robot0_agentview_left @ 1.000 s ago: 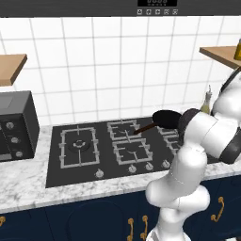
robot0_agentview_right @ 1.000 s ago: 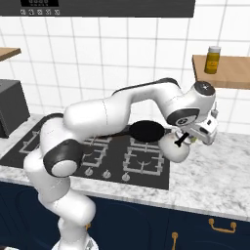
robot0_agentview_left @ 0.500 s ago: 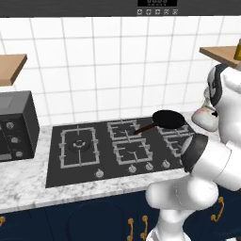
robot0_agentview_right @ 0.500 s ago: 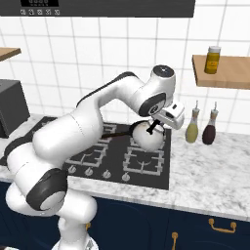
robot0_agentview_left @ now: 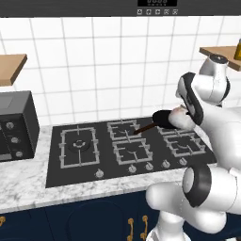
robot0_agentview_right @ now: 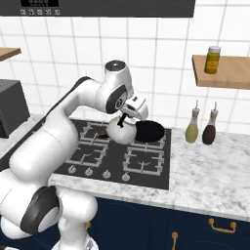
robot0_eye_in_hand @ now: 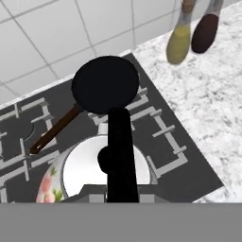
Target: Pick the kettle from the counter and place it on a stove burner. Then turn the burner on.
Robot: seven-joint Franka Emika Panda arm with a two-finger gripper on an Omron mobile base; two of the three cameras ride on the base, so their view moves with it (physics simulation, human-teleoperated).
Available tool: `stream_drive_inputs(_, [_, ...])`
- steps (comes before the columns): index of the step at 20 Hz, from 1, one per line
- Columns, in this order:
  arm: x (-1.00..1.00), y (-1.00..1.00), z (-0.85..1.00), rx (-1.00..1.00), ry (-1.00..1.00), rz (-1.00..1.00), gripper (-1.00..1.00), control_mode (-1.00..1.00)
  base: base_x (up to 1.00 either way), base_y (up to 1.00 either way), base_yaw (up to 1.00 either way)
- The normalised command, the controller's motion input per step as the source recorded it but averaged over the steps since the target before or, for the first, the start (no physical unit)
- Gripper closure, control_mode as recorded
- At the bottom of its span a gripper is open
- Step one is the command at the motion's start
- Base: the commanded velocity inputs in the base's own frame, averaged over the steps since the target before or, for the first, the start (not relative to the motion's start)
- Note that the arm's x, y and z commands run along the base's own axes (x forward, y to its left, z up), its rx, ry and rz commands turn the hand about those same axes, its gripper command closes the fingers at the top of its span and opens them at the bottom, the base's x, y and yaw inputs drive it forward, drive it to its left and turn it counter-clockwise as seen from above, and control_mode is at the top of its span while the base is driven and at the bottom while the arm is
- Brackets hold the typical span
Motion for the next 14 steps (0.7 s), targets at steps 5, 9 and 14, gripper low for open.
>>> stream_drive_inputs(5, [0.18,1.00,0.01,-0.05,0.00,0.00,1.00,-1.00,0.00,0.00,0.00])
stream_drive_inputs(9, [0.22,1.00,0.03,-0.03,0.03,0.00,1.00,-1.00,0.00,0.00,0.00])
stream_drive_inputs(14, [0.24,1.00,-0.02,-0.04,0.01,0.00,1.00,-1.00,0.00,0.00,0.00])
